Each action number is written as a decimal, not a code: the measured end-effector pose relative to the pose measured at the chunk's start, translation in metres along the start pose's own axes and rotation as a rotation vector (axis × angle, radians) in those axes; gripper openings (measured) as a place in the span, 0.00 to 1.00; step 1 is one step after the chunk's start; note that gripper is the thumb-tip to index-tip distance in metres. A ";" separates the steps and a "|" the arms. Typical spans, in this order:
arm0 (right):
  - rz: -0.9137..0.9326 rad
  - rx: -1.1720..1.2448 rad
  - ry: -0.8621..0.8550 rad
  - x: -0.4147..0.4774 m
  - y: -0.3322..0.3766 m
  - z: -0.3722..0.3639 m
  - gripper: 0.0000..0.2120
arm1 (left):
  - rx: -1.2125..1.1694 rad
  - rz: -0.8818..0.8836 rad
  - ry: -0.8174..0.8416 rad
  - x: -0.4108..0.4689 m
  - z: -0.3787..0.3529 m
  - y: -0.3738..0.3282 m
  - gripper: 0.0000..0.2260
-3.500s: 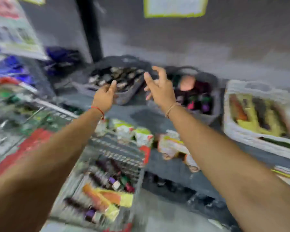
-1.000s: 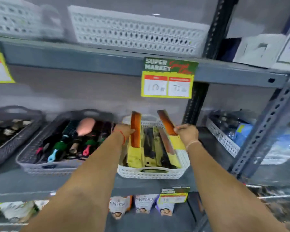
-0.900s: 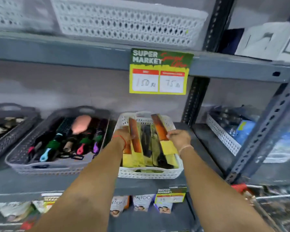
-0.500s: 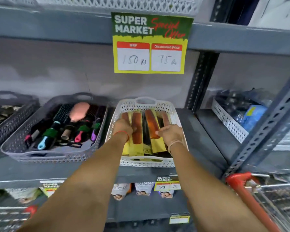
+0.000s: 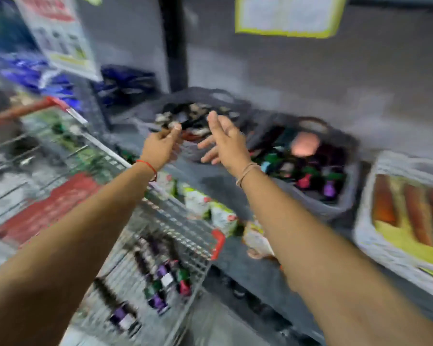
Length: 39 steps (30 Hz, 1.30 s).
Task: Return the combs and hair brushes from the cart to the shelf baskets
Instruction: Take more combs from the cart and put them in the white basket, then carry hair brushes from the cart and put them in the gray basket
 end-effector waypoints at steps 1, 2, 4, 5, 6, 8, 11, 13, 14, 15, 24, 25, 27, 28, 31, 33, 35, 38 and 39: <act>-0.030 0.016 0.079 0.003 -0.008 -0.042 0.11 | -0.025 0.103 0.006 0.009 0.024 0.036 0.19; -0.075 0.024 0.153 0.005 -0.020 -0.082 0.14 | -0.044 0.194 0.006 0.017 0.046 0.072 0.19; -0.207 -0.025 0.295 0.004 -0.055 -0.156 0.22 | -0.034 0.354 0.009 0.024 0.082 0.144 0.20; -0.279 -0.082 0.377 0.000 -0.078 -0.189 0.25 | -0.003 0.431 0.024 0.025 0.095 0.180 0.19; -0.342 -0.155 0.465 -0.005 -0.103 -0.220 0.27 | 0.038 0.503 0.053 0.025 0.106 0.217 0.18; -0.430 -0.312 0.614 -0.020 -0.153 -0.259 0.30 | 0.081 0.661 0.096 0.014 0.120 0.283 0.18; -0.579 -0.459 0.743 -0.042 -0.233 -0.289 0.32 | 0.133 0.891 0.109 -0.010 0.129 0.370 0.23; -0.613 -0.562 0.756 -0.050 -0.286 -0.297 0.32 | 0.191 0.956 0.142 -0.021 0.118 0.415 0.19; -0.605 -0.618 0.757 -0.053 -0.309 -0.299 0.30 | 0.226 0.981 0.159 -0.027 0.109 0.434 0.15; -0.589 -0.687 0.782 -0.057 -0.332 -0.300 0.29 | 0.260 0.999 0.183 -0.031 0.098 0.451 0.12; -0.329 -1.235 0.958 -0.110 -0.421 -0.300 0.32 | 0.215 1.260 0.300 -0.122 -0.015 0.511 0.22; -0.338 -1.230 0.903 -0.111 -0.421 -0.298 0.27 | 0.365 1.216 0.267 -0.123 -0.011 0.513 0.23; -0.337 -1.196 0.815 -0.111 -0.421 -0.295 0.21 | 0.471 1.193 0.232 -0.128 -0.008 0.517 0.26; -0.340 -1.166 0.761 -0.109 -0.420 -0.292 0.20 | 0.428 1.221 0.207 -0.129 -0.006 0.519 0.27; -0.313 -1.068 0.586 -0.100 -0.407 -0.284 0.17 | 0.160 1.320 0.051 -0.138 -0.004 0.524 0.19; -0.189 -1.056 0.492 -0.092 -0.396 -0.283 0.15 | 0.024 1.317 -0.111 -0.139 0.004 0.524 0.14; -0.122 -1.017 0.569 -0.095 -0.394 -0.291 0.15 | -0.019 1.329 -0.314 -0.141 0.019 0.524 0.16; -0.187 -0.888 0.702 -0.109 -0.403 -0.301 0.13 | 0.095 1.279 -0.418 -0.133 0.040 0.527 0.12; -0.232 -0.859 0.677 -0.110 -0.407 -0.299 0.09 | 0.113 1.271 -0.440 -0.132 0.046 0.528 0.12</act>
Point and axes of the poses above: each hand's wrist, its own x-axis towards the middle knuckle, its own z-axis out of the back of the hand, y = z × x, the point moved 9 cm from there along x, towards the middle knuckle, and after that the axes turned 8 degrees about -y, right-handed, at the moved point
